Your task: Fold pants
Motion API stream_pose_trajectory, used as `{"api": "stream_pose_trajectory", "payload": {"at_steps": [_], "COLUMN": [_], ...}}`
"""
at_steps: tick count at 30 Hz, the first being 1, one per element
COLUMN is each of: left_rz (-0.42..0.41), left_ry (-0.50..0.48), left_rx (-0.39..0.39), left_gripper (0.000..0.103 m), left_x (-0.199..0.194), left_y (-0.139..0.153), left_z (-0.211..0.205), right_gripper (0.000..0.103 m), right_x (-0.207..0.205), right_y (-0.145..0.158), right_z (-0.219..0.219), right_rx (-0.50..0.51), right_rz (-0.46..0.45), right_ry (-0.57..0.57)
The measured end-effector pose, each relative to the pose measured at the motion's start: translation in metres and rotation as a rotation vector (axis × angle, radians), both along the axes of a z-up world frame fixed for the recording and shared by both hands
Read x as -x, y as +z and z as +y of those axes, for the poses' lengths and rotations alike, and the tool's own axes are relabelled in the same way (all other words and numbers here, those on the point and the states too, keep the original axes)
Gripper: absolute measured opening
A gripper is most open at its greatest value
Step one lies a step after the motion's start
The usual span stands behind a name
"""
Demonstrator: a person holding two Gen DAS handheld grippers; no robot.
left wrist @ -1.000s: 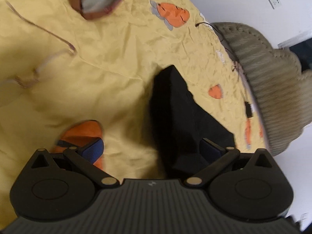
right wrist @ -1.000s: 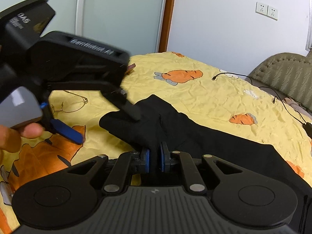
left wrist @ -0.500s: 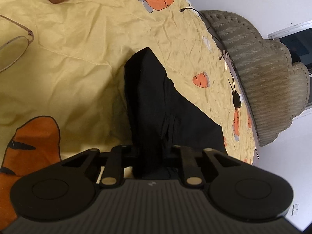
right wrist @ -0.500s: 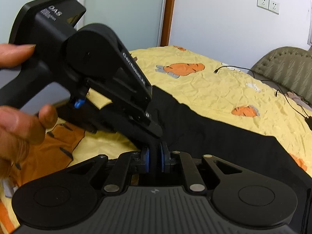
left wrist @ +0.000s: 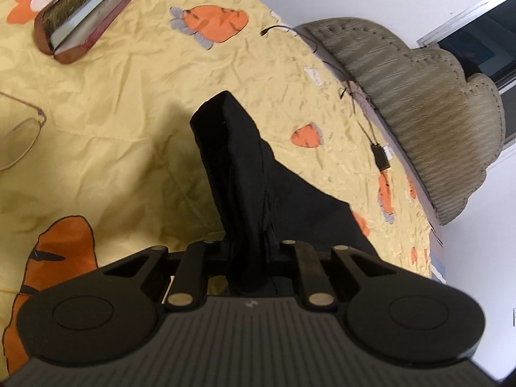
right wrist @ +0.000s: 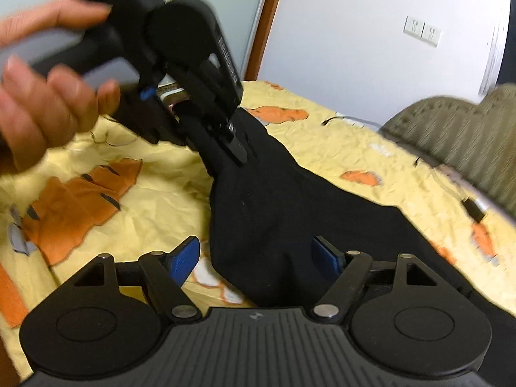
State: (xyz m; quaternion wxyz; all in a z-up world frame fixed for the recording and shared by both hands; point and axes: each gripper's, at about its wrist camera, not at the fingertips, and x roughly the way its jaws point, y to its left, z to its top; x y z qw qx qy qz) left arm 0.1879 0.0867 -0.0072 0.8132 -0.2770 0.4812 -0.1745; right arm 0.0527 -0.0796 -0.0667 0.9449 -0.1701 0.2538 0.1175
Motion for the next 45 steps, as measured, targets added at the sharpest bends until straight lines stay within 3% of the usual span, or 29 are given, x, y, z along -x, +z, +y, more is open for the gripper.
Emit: {"api": "stream_pose_trajectory", "payload": {"at_steps": [6, 8, 9, 10, 11, 14, 16, 18, 30, 45], "left_rz": [-0.052, -0.072, -0.080, -0.088, -0.093, -0.102, -0.110, -0.124, -0.216, -0.312], "left_ry": [-0.021, -0.032, -0.037, -0.040, -0.043, -0.044, -0.047, -0.052, -0.111, -0.170], "left_rx": [-0.018, -0.038, -0.043, -0.049, -0.055, -0.065, -0.076, -0.092, -0.155, -0.331], "left_gripper": [0.013, 0.013, 0.013, 0.013, 0.013, 0.013, 0.013, 0.013, 0.013, 0.014], "left_x": [0.005, 0.008, 0.009, 0.010, 0.011, 0.012, 0.013, 0.015, 0.029, 0.045], "left_y": [0.023, 0.031, 0.034, 0.037, 0.039, 0.043, 0.046, 0.050, 0.086, 0.101], "left_z": [-0.012, -0.019, -0.021, -0.023, -0.025, -0.030, -0.035, -0.040, -0.086, -0.159], "right_gripper": [0.075, 0.062, 0.048, 0.036, 0.032, 0.029, 0.017, 0.013, 0.012, 0.012], "right_x": [-0.003, -0.009, -0.011, -0.014, -0.018, -0.021, -0.020, -0.020, -0.011, 0.001], "right_y": [-0.013, -0.021, -0.024, -0.026, -0.027, -0.026, -0.025, -0.023, 0.007, 0.015], "right_z": [0.029, 0.036, 0.038, 0.036, 0.032, 0.021, 0.015, 0.010, -0.039, -0.076], "right_rx": [0.184, 0.273, 0.298, 0.302, 0.284, 0.251, 0.232, 0.204, -0.043, -0.161], "right_rz": [-0.089, -0.104, -0.103, -0.091, -0.072, -0.061, -0.064, -0.068, -0.061, -0.054], "right_ry": [0.005, -0.011, -0.021, -0.030, -0.040, -0.070, -0.074, -0.079, -0.100, -0.117]}}
